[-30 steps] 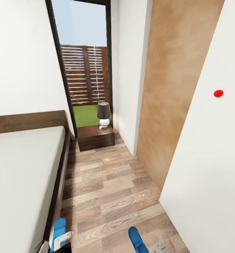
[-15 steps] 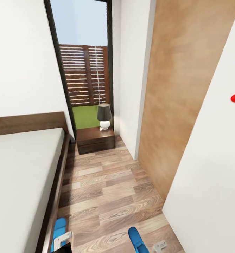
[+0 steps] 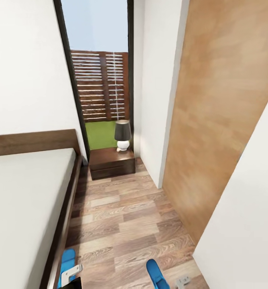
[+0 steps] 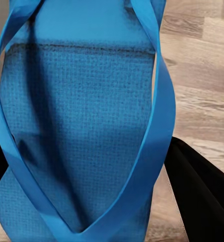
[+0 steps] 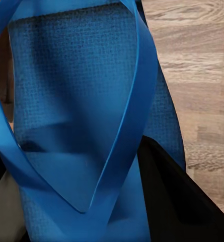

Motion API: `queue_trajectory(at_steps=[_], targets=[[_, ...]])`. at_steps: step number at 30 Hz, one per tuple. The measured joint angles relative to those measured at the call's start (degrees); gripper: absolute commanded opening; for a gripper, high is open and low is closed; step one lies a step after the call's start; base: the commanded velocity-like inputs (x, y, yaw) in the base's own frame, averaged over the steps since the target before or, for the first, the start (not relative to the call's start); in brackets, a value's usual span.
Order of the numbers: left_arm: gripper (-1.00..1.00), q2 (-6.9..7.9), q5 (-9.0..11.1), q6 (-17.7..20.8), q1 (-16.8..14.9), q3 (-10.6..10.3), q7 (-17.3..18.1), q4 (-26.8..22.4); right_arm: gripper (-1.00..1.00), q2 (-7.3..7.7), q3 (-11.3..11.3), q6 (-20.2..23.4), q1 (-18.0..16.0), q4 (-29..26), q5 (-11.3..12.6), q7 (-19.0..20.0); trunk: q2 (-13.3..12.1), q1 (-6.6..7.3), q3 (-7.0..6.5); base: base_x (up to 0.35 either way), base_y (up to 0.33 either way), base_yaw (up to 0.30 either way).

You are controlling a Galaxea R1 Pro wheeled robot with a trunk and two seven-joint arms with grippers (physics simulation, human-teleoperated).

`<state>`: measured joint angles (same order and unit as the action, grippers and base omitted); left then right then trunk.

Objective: In the bedroom, move the book from the bed onto either nightstand, and place the two sandals side by side next to the bed.

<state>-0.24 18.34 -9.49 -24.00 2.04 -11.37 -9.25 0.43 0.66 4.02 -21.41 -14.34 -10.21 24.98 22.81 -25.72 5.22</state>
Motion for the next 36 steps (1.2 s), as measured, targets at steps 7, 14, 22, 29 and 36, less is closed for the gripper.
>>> queue_trajectory(at_steps=[7,14,22,29,36], targets=[[-1.00,0.00,0.0,0.0,0.0,0.0,0.0,0.0,-1.00,0.00,0.0,0.0,0.0,0.1,0.0,0.0,0.0,0.00,0.00,0.309,0.000,0.139],[-1.00,0.00,0.0,0.0,0.0,0.0,0.0,0.0,-1.00,0.00,0.0,0.0,0.0,0.1,0.0,0.0,0.0,0.00,0.00,0.309,0.000,0.021],[-1.00,0.00,0.0,0.0,0.0,0.0,0.0,0.0,-1.00,-0.01,0.0,0.0,0.0,0.2,0.0,-0.1,0.0,0.00,0.00,0.301,-0.067,0.114],[-1.00,0.00,0.0,0.0,0.0,0.0,0.0,0.0,-1.00,0.00,0.0,0.0,0.0,0.2,0.0,-0.1,0.0,0.00,0.00,0.282,-0.104,0.032],[-1.00,-0.02,0.0,0.0,0.0,0.0,0.0,0.0,-1.00,-0.05,-0.1,0.0,0.0,0.3,0.0,-0.1,0.0,0.00,0.00,0.281,-0.095,0.004]])
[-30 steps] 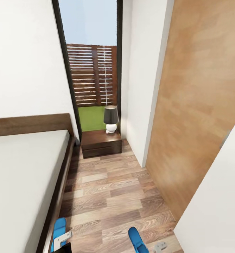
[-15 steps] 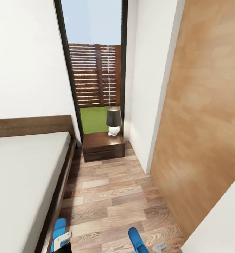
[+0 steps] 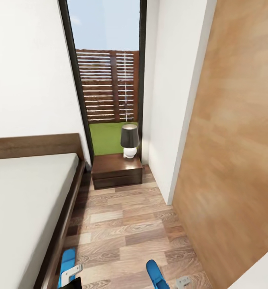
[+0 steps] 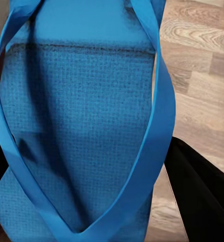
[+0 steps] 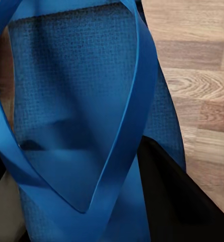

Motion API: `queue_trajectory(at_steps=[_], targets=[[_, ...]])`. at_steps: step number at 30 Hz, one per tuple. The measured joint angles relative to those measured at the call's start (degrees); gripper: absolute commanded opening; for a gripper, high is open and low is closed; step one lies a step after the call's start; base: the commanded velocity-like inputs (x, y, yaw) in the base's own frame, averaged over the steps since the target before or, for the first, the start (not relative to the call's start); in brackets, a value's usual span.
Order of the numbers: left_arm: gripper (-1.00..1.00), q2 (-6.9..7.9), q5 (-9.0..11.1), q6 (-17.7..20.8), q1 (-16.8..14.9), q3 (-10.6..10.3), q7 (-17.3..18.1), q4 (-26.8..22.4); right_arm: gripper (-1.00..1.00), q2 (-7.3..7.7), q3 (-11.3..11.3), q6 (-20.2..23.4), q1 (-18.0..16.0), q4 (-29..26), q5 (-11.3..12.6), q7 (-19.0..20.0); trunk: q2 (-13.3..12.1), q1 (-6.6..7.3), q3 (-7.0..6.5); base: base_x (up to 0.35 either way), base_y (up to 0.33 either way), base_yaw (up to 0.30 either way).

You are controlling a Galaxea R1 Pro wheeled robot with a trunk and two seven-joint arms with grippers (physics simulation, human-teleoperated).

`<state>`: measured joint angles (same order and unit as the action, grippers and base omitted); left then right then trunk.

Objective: In the bedroom, move the book from the bed onto either nightstand, and place the two sandals side by side next to the bed.

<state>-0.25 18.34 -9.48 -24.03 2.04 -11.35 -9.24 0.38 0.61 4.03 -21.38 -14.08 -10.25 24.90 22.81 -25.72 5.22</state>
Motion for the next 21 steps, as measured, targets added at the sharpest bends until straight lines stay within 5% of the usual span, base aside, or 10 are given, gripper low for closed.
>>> queue_trajectory(at_steps=[21], targets=[[-1.00,0.02,0.0,0.0,0.0,0.0,0.0,0.0,-1.00,-0.05,0.0,0.0,0.0,0.1,-0.1,-0.1,0.0,0.01,0.00,0.297,-0.054,0.074]])
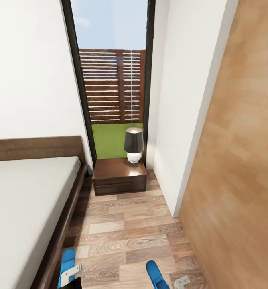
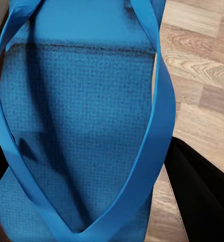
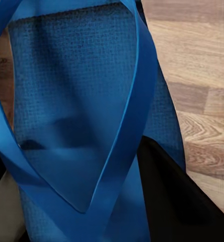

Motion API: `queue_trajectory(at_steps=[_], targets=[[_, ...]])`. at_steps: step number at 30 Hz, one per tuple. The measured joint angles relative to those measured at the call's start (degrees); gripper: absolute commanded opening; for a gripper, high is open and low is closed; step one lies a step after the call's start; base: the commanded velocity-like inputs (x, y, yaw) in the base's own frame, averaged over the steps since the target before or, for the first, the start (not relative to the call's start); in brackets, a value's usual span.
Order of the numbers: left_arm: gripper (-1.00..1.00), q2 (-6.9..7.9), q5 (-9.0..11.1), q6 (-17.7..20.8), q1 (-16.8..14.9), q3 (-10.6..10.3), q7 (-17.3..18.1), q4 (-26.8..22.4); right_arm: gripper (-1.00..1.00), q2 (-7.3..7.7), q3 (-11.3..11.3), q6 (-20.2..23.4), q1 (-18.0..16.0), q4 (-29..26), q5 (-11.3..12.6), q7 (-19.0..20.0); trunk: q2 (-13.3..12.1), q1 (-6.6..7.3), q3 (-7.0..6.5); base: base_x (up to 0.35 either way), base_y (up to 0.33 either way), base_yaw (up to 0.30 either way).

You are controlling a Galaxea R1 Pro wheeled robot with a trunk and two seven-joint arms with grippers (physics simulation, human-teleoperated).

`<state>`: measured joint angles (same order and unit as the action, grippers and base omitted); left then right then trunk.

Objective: In the bedroom, move the book from the bed onto either nightstand, and place the two sandals side by side next to the bed.

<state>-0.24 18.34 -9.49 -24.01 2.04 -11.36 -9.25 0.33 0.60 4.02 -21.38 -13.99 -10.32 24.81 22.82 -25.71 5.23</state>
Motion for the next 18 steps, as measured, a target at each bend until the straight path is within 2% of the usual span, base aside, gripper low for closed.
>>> queue_trajectory(at_steps=[11,18], targets=[[-1.00,0.00,0.0,0.0,0.0,0.0,0.0,0.0,-1.00,0.01,0.0,0.0,0.0,0.0,0.0,0.0,0.0,0.00,0.00,0.329,-0.001,0.006],[-1.00,0.00,0.0,0.0,0.0,0.0,0.0,0.0,-1.00,0.01,0.0,0.0,0.0,0.1,0.0,0.0,0.0,-0.01,0.00,0.330,0.000,0.068]])
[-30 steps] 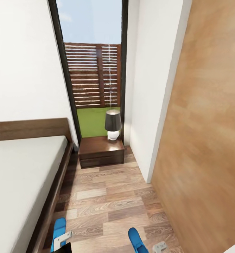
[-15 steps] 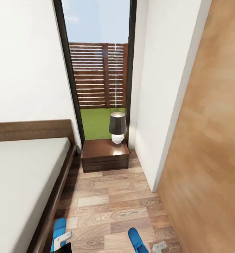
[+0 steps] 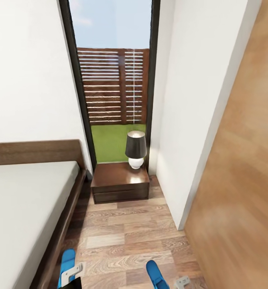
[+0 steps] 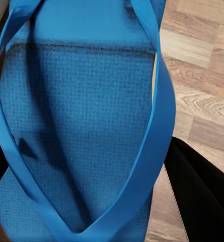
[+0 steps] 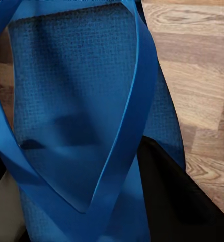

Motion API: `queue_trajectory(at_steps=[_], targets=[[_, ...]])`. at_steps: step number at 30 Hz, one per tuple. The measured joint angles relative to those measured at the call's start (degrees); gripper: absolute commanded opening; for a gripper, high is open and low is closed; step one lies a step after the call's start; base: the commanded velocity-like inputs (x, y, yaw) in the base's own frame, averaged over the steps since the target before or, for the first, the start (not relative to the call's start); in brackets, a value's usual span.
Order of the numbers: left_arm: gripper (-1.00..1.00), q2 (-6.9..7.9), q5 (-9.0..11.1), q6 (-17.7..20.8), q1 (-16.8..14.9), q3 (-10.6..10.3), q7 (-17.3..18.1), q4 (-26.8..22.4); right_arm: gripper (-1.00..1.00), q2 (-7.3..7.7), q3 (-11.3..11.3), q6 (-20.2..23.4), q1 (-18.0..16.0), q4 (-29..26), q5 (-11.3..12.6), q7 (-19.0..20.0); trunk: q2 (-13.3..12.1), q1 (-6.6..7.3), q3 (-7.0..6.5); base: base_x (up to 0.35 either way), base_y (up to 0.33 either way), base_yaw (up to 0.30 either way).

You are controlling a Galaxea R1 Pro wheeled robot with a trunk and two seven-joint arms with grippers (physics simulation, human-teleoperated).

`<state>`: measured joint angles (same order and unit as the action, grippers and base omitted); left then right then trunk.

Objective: In the bedroom, move the book from the bed onto either nightstand, and place the two sandals side by side next to the bed.

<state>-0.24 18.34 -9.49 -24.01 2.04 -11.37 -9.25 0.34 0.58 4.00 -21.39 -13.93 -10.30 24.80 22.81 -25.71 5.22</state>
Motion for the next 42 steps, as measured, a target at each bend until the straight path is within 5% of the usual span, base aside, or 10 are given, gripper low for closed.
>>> queue_trajectory(at_steps=[42], targets=[[-1.00,0.00,0.0,0.0,0.0,0.0,0.0,0.0,-1.00,-0.15,0.0,0.0,0.0,0.0,0.0,-0.1,0.0,-0.01,0.00,0.315,-0.040,0.154]])
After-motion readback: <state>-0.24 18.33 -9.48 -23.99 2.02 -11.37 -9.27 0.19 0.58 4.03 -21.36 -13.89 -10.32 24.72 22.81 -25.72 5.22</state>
